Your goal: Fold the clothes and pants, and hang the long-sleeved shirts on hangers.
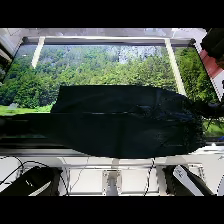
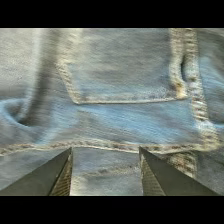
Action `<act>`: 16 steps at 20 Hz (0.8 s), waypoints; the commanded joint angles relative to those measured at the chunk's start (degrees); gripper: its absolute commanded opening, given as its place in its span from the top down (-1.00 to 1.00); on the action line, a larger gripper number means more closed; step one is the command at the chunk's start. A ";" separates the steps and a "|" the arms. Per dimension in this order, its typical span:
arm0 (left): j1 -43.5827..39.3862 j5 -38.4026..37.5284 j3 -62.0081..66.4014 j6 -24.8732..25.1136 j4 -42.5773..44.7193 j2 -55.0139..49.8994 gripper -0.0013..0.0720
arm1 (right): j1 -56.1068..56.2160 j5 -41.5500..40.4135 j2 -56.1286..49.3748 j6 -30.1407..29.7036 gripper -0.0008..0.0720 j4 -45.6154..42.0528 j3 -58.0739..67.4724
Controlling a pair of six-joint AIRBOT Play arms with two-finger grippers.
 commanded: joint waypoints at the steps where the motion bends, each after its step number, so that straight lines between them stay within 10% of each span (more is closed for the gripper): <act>1: 10.78 -0.57 0.26 8.90 0.42 -3.37 0.94 | 0.04 -0.42 0.02 1.07 -0.27 -8.00 0.02; 7: 48.98 5.05 -0.22 29.31 -18.69 -6.27 0.94 | 0.02 -1.25 0.02 3.52 -0.27 -18.75 0.02; 16: 57.64 8.96 -0.66 36.92 -29.03 -31.01 0.94 | 0.00 0.15 0.09 4.94 -0.27 -28.92 0.02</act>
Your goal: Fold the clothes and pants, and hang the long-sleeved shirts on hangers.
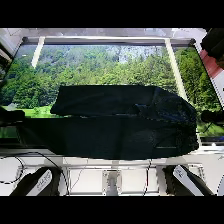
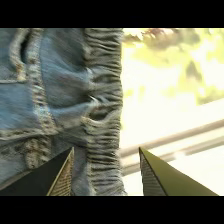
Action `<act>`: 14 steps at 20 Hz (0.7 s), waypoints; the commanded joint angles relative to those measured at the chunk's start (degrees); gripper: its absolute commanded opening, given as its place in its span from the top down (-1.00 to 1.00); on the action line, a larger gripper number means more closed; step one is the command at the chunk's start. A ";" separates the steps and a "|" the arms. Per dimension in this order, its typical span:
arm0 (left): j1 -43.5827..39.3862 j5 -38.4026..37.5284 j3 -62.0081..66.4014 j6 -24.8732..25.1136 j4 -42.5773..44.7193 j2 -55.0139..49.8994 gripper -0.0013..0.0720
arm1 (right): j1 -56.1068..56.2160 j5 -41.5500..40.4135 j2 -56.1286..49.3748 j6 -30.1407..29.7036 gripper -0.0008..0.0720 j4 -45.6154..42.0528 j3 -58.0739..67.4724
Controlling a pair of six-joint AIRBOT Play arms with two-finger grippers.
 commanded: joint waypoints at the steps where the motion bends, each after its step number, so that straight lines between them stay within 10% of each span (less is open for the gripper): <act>1: 2.27 2.40 -0.04 3.17 -0.17 -10.88 0.94 | -0.02 1.20 0.15 0.31 -0.27 -4.85 0.02; 9: 11.52 14.80 -0.04 7.58 0.52 -18.40 0.91 | -4.28 4.57 4.31 -1.86 -0.28 -3.74 -4.48; 10: 12.76 14.40 -0.04 9.03 0.44 -18.29 0.69 | -5.53 3.78 5.27 -1.84 -0.33 -3.04 -6.51; 12: 15.91 13.16 -0.09 10.01 -2.43 -17.66 -0.36 | -7.02 2.36 7.17 -1.66 -0.35 -2.89 -10.69; 14: 19.96 11.28 -0.55 10.38 -6.12 -16.96 -0.41 | -7.63 2.03 7.52 -0.68 -0.35 -2.80 -13.29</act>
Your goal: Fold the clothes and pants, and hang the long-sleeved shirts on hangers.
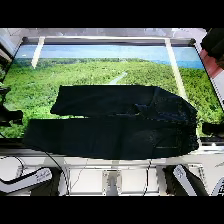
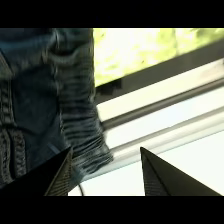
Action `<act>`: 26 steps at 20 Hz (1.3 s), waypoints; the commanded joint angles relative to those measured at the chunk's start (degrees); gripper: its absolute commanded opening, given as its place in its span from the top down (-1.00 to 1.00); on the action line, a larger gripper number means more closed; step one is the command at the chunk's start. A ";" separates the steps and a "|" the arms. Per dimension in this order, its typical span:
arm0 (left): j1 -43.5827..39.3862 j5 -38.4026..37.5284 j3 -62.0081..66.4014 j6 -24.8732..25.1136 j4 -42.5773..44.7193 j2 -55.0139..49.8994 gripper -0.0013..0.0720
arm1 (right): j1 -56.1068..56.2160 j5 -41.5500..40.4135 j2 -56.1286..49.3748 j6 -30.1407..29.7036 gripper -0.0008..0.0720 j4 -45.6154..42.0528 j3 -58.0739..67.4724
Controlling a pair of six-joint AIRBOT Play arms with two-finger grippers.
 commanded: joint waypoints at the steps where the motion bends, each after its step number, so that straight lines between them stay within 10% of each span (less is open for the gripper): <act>1: 6.75 -2.84 -1.03 1.55 -4.04 0.44 -0.41 | -1.60 -0.66 1.31 1.70 -0.35 0.81 -4.74; 10: 14.80 -0.46 -17.27 12.81 -7.76 -0.72 -0.39 | -1.60 2.64 1.31 2.99 -0.35 1.11 -5.11; 16: 14.82 7.41 -17.55 11.30 1.05 -0.63 -0.28 | -1.57 4.07 1.31 3.17 -0.35 1.40 -5.11; 26: 14.71 15.21 -17.73 17.27 -9.14 -1.36 -0.28 | -1.57 5.55 1.31 3.34 -0.35 1.40 -5.11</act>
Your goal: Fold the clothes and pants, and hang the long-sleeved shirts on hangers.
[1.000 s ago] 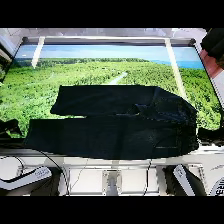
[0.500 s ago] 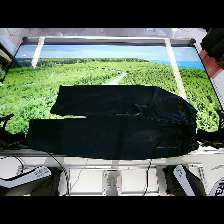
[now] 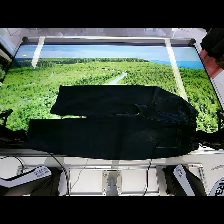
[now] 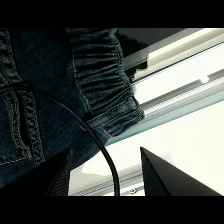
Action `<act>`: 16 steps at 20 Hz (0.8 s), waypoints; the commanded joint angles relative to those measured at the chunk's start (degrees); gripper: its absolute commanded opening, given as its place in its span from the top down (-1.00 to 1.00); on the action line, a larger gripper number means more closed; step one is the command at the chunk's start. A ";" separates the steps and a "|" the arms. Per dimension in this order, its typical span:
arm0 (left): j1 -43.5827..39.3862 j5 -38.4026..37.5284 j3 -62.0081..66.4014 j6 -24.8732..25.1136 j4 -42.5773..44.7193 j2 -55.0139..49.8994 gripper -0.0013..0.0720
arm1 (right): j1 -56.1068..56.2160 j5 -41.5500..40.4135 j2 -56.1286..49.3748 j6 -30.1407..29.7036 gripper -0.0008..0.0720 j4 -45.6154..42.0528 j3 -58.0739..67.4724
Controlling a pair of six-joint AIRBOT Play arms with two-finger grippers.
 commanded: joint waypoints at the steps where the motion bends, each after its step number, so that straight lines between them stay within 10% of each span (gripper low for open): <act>1: 0.00 1.03 -0.07 1.09 -1.79 -0.68 -0.28 | 0.00 0.31 0.04 0.09 -0.35 -0.02 0.02; 9: 0.00 -3.23 -1.25 0.87 1.03 -3.32 -0.28 | 0.00 0.50 0.04 0.15 -0.35 -0.02 0.04; 12: -0.70 -3.15 -1.51 0.85 0.13 -4.68 0.16 | -0.02 0.50 0.04 0.57 -0.35 -0.04 0.04; 14: -2.49 -3.34 -1.51 0.59 0.17 -4.17 0.87 | 0.00 0.20 0.04 0.59 -0.35 -0.04 0.04; 16: -5.70 -3.32 -0.79 -5.57 1.86 -2.03 0.94 | 0.00 -0.26 0.04 0.59 -0.35 -0.24 0.04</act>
